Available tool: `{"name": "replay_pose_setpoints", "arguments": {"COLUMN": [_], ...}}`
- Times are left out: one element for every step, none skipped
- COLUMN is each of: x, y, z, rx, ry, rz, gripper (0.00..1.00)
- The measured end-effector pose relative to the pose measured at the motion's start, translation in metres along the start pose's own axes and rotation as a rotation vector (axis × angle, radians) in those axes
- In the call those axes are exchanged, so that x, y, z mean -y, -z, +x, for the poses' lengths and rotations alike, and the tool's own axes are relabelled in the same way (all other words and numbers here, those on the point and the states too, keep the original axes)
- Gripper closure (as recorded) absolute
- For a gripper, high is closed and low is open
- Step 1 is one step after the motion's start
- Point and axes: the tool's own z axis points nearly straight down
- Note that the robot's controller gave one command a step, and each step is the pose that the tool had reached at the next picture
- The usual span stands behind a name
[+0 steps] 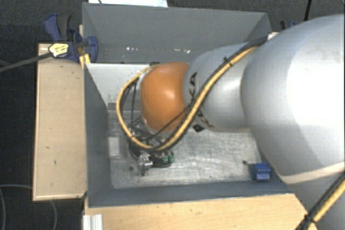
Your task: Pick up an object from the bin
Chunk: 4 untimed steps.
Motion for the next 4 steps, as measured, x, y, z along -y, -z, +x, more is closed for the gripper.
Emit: {"name": "replay_pose_setpoints", "arguments": {"x": [0.002, 0.002, 0.086, 0.112], "y": [0.003, 0.003, -0.010, 0.008], "z": [-0.002, -0.002, 0.022, 0.052], "rx": [0.006, 0.005, 0.010, 0.003], "ry": [-0.009, -0.012, 0.012, 0.205], "rz": [0.000, 0.000, 0.002, 0.002], "gripper": [1.00, 0.00, 0.00, 0.00]}}
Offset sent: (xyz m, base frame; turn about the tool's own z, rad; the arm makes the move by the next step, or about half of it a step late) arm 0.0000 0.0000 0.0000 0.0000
